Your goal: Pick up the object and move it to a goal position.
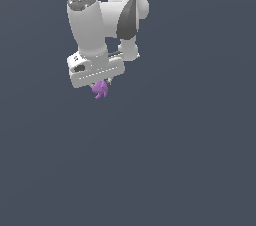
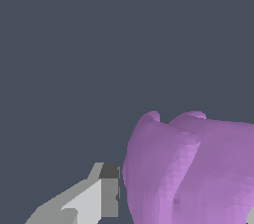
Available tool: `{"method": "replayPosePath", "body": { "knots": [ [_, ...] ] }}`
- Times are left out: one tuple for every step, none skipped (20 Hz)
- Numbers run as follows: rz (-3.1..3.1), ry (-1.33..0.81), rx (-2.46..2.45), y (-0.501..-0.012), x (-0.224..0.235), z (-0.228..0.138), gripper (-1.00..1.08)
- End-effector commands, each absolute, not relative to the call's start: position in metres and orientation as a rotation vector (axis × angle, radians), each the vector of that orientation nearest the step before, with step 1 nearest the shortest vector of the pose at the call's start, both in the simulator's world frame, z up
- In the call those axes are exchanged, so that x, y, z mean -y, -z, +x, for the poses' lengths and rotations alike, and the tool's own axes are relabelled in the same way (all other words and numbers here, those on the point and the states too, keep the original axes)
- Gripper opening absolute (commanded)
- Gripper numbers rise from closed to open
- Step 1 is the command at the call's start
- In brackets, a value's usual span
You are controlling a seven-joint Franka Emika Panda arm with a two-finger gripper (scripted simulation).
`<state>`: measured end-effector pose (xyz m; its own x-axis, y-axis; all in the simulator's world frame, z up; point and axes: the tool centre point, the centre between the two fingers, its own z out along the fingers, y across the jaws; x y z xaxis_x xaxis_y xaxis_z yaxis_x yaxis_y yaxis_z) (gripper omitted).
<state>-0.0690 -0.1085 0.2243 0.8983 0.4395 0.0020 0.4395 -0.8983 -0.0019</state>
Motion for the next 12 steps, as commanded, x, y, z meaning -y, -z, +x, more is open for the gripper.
{"method": "replayPosePath", "body": {
  "knots": [
    [-3.057,0.003,0.708,-0.249,0.129,-0.078,-1.0],
    [-3.057,0.003,0.708,-0.258,0.136,-0.081,-1.0],
    [-3.057,0.003,0.708,-0.268,0.144,-0.084,-1.0],
    [-3.057,0.003,0.708,-0.277,0.152,-0.087,-1.0],
    [-3.057,0.003,0.708,-0.287,0.16,-0.09,-1.0],
    [-3.057,0.003,0.708,-0.296,0.168,-0.093,-1.0],
    [-3.057,0.003,0.708,-0.305,0.176,-0.096,-1.0],
    [-3.058,0.003,0.708,-0.314,0.184,-0.099,-1.0],
    [-3.058,0.003,0.708,-0.322,0.191,-0.101,-1.0],
    [-3.058,0.002,0.707,-0.33,0.198,-0.104,-1.0],
    [-3.058,0.002,0.707,-0.338,0.204,-0.106,-1.0],
    [-3.059,0.002,0.707,-0.345,0.21,-0.108,-1.0]
  ]
}}
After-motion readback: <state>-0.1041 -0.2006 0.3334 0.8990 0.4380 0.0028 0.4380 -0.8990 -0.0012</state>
